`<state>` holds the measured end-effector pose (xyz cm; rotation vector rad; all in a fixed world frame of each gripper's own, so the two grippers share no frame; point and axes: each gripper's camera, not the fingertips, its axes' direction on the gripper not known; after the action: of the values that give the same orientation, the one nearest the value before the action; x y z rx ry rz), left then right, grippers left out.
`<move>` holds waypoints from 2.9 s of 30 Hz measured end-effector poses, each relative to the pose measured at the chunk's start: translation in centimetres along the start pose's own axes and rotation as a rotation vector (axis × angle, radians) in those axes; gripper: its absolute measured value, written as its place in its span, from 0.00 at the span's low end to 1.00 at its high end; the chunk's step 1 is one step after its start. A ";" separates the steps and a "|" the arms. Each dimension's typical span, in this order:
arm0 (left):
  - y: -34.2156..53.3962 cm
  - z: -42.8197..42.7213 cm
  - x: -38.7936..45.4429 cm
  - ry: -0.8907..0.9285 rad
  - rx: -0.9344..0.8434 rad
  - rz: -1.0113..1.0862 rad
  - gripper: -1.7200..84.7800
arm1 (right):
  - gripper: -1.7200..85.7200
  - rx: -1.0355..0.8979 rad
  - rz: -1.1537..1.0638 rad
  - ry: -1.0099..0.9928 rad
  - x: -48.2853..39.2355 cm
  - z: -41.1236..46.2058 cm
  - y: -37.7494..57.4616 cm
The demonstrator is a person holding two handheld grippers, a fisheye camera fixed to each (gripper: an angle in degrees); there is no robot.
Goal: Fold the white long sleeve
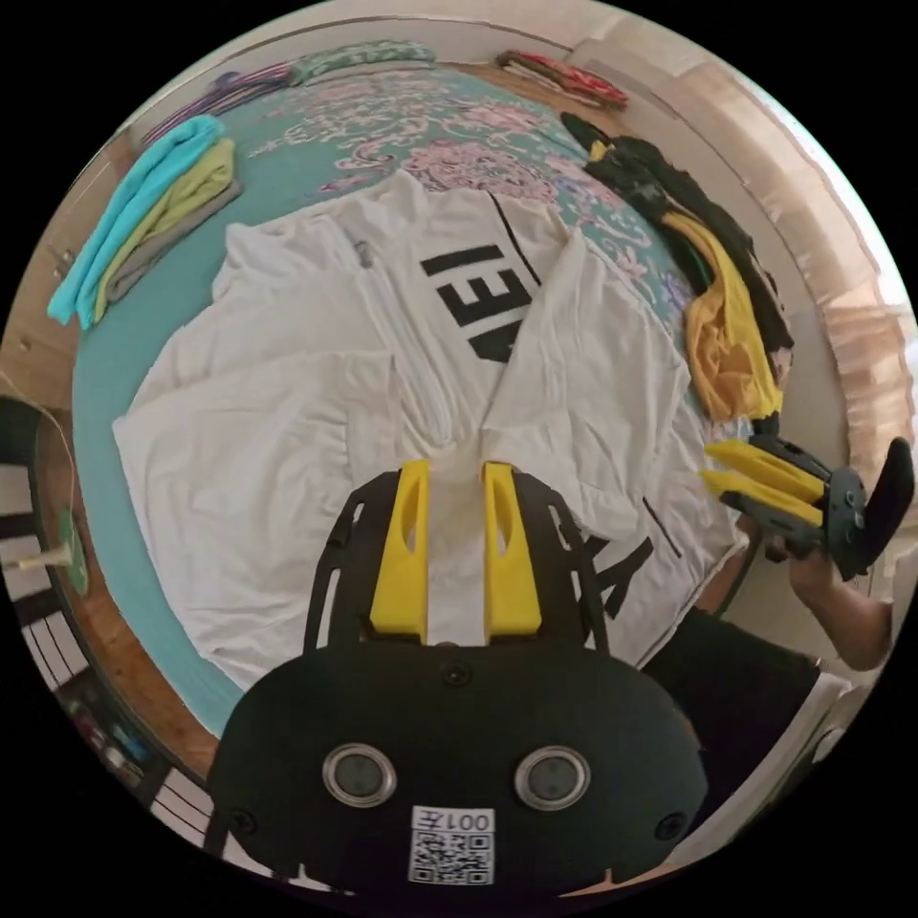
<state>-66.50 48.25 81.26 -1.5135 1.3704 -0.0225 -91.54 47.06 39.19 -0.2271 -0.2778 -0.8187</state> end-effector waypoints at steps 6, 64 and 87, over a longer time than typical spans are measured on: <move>-8.4 -1.8 1.7 0.172 0.137 0.091 0.11 | 0.12 -0.031 -0.030 0.145 6.1 3.2 -0.5; -26.6 0.9 5.8 0.263 -0.196 0.579 0.08 | 0.14 0.030 -0.057 -0.149 10.9 3.7 -4.1; -14.1 2.1 4.3 0.282 -0.112 0.626 0.04 | 0.12 -0.034 -0.015 -0.207 7.7 0.2 -3.8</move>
<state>-53.73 43.63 87.28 -1.1389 2.0537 0.2435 -89.38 39.35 42.29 -0.3425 -0.4603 -0.8158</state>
